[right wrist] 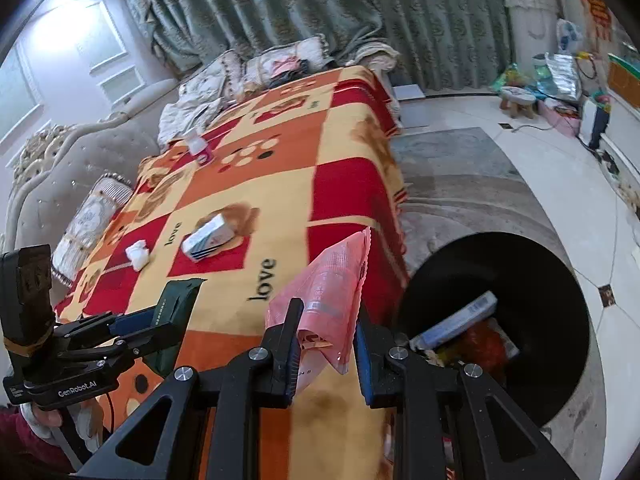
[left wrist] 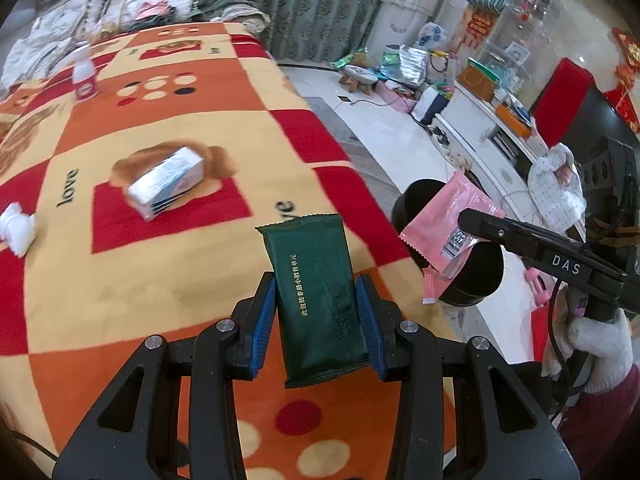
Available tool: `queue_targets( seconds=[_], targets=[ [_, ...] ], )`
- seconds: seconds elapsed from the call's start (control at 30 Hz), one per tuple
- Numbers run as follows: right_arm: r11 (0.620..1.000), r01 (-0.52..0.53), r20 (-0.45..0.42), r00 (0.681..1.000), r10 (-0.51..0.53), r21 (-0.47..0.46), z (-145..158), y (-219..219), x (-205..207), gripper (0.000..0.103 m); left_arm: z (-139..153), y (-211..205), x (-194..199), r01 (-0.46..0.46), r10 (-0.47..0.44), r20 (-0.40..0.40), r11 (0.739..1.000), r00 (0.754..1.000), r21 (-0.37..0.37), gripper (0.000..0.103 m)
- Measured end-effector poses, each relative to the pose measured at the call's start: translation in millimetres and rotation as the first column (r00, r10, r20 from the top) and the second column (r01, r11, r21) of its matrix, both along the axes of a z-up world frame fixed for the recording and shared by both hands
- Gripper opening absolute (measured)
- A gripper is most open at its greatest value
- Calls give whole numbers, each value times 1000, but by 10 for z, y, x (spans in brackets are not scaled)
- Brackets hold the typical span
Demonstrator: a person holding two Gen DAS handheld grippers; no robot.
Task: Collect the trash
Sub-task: 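Carry the pink packet and green pouch over the black bin and open both tools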
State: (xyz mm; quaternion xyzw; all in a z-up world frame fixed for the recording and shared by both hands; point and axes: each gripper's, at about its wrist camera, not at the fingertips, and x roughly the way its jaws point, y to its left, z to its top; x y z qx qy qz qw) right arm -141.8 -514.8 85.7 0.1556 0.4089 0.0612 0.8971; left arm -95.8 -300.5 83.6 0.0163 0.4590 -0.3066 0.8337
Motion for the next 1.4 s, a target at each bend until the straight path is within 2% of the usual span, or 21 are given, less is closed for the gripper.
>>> queue_targets(
  seconds=[0.77,1.03,1.4],
  targets=[
    [979,203,-51,978,-203,-10,-280,-972,-284,22,-28,-1099,73,167,-167,10,986,986,16,38],
    [969,246,-59,968,-246,2,-376,-1185,-281,22,-85,-1334,94,200,-200,-3,980,980,14,38],
    [956,291,-72,953,-293,-34,-486,-1322,-272,22,-223,-1628,181,230,-231,-40,973,972,-13,38]
  ],
)
